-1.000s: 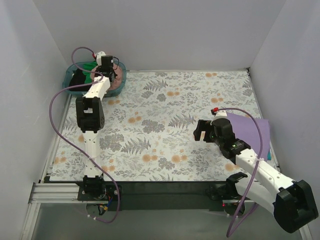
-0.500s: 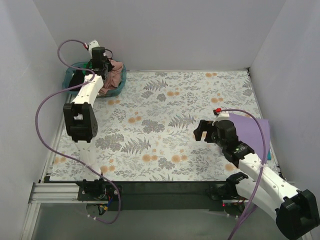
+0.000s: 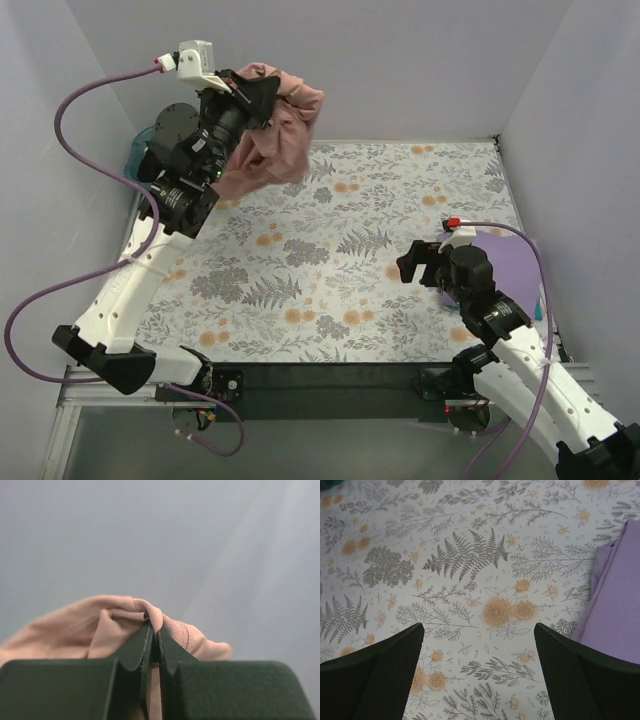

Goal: Fold and stack the t-shirts
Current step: Move the tshirt to the center of the board

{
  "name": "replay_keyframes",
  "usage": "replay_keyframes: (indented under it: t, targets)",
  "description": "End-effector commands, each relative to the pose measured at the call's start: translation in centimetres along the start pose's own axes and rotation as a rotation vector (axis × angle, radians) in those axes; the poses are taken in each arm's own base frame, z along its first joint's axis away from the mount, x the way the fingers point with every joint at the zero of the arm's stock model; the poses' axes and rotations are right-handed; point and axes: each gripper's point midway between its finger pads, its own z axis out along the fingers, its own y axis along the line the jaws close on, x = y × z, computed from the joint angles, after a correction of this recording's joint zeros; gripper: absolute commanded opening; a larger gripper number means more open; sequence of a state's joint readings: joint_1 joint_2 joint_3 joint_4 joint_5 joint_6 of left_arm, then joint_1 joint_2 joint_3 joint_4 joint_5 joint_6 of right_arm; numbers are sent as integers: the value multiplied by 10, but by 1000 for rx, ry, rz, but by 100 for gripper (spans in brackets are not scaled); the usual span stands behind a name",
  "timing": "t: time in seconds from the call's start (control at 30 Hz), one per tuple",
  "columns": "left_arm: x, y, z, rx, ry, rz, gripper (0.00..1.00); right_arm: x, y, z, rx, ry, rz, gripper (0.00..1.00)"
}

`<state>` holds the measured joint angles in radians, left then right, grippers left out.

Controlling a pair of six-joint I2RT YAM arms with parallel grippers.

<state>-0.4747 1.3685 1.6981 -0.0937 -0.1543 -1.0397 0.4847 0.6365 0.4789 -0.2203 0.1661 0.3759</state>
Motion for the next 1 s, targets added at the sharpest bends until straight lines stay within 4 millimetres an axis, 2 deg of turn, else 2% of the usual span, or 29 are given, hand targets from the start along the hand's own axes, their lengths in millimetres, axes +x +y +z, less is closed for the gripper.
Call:
replay_keyframes:
  t: [0.0, 0.07, 0.13, 0.17, 0.2, 0.27, 0.3, 0.33, 0.37, 0.43, 0.47, 0.53, 0.63, 0.8, 0.83, 0.87, 0.9, 0.97]
  targets:
    - [1, -73, -28, 267, 70, -83, 0, -47, -3, -27, 49, -124, -20, 98]
    - [19, -109, -43, 419, 158, -128, 0, -52, -9, -39, 77, -149, -17, 98]
    - [39, -109, -42, 405, 212, -151, 0, -52, -16, -46, 111, -162, -3, 98]
    - [51, -92, -36, 322, 215, -146, 0, -50, -19, -50, 122, -159, 3, 98]
    - [67, -56, -28, 145, 201, -135, 0, -45, -22, -52, 139, -141, 8, 98]
    - [113, 33, -37, -259, 188, -108, 0, -34, -29, -52, 174, -88, 10, 98]
    - [146, 74, -52, -420, 214, -65, 2, -33, -30, -53, 180, -77, 11, 98]
    - [165, 90, -63, -485, 247, -74, 43, -27, -31, -51, 191, -40, 5, 98]
    - [201, 115, -84, -574, 333, -55, 98, -20, -31, -49, 194, 3, -7, 98]
    - [224, 132, -99, -630, 393, -46, 98, -15, -29, -47, 182, 31, -15, 98]
    - [243, 143, -116, -703, 449, -73, 98, -8, -29, -42, 182, 71, -27, 98]
    - [268, 160, -140, -779, 521, -80, 98, 7, -24, -33, 153, 150, -35, 98]
    - [295, 173, -171, -848, 603, -117, 98, 23, -18, -25, 119, 220, -32, 98]
    - [327, 180, -200, -849, 708, -124, 98, 46, -15, -11, 104, 277, 21, 97]
    - [331, 183, -204, -854, 715, -120, 98, 57, -16, -10, 97, 300, 28, 96]
    - [340, 196, -215, -893, 731, -104, 98, 63, -11, -6, 66, 303, 51, 94]
    - [344, 199, -217, -890, 750, -103, 98, 74, -9, -5, 44, 326, 55, 92]
    - [354, 199, -218, -871, 777, -121, 98, 80, -9, -3, 36, 340, 56, 91]
